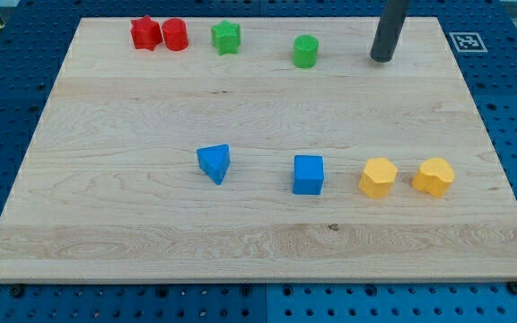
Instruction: Slide the green circle horizontally to the green star
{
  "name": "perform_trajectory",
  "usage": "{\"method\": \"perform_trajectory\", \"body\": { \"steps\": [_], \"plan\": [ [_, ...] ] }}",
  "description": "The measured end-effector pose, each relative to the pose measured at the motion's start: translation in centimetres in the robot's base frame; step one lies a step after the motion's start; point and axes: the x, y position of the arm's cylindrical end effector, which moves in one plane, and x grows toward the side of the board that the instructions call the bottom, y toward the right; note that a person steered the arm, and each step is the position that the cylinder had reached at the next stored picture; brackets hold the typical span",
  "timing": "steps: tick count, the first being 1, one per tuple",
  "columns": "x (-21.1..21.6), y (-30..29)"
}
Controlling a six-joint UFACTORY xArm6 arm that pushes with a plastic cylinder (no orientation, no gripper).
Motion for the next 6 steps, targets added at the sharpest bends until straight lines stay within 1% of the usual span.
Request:
{"method": "perform_trajectory", "body": {
  "steps": [2,5,6],
  "plan": [
    [0.0,-9.2],
    [0.0,-12.7],
    [2.6,-12.7]
  ]
}}
